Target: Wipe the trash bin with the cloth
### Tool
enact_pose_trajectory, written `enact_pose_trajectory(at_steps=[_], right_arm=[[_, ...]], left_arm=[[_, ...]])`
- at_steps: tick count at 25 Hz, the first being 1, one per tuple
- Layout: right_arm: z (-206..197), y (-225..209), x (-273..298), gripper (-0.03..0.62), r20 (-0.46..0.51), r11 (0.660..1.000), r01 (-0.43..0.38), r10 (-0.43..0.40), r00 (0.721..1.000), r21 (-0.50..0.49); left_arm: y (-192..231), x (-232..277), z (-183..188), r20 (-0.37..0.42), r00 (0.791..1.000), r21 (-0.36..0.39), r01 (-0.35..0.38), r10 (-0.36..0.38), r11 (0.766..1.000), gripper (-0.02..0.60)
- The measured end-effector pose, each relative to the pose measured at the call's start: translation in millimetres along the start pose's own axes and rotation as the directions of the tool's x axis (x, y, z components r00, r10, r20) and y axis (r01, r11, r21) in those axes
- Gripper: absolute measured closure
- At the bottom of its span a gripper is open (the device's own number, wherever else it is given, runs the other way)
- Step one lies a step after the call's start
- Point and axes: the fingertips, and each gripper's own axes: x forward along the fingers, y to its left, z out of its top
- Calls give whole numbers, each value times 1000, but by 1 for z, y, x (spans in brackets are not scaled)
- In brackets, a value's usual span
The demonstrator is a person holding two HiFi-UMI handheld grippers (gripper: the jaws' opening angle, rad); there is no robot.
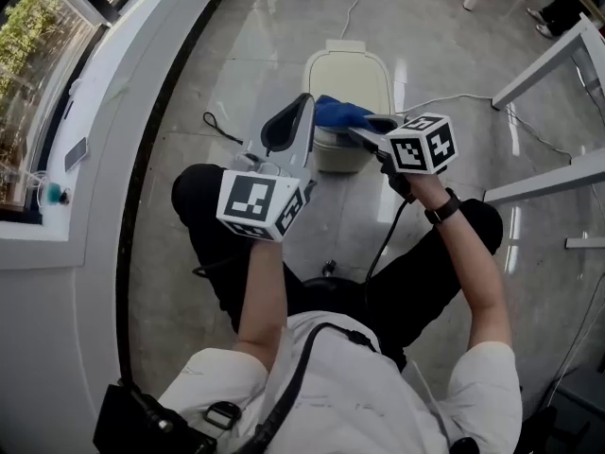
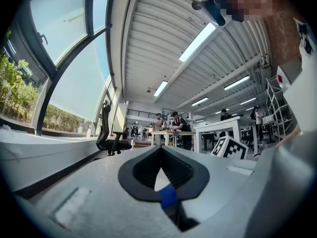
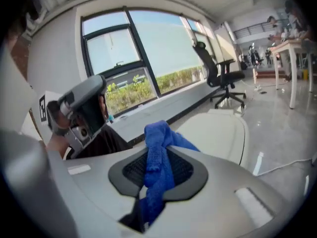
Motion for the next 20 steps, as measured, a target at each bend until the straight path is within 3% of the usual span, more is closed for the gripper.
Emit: enact_pose_trajectory(at_steps=[2, 4, 9, 13, 16, 18, 20], right_arm=[[20, 21, -22, 533, 151, 998, 60, -54, 987, -35], [29, 40, -45, 531, 292, 991, 130, -113, 950, -41], [21, 98, -91, 531, 545, 962, 263, -256, 798, 66], [-1, 156, -112, 530, 635, 923, 357, -364, 681, 147], [-17, 195, -124, 531, 654, 868, 470, -451, 607, 162], [-24, 217, -128, 531, 658, 830, 537, -490, 571, 152], [-33, 238, -129, 531, 658, 808, 571, -511, 554, 147]], left_arm=[[-12, -15, 0, -12, 1000, 11, 13, -13, 1000, 584], [-21, -32, -2, -26, 999, 18, 31, -30, 999, 584], [-28, -88, -6, -42, 998, 21, 54, -53, 998, 584], [-35, -137, -4, -42, 996, 28, 85, -84, 996, 584], [-41, -172, 2, -33, 994, 26, 102, -101, 994, 584], [-45, -193, 7, -26, 994, 23, 110, -109, 994, 584], [-51, -215, 9, -25, 993, 25, 114, -114, 993, 584]])
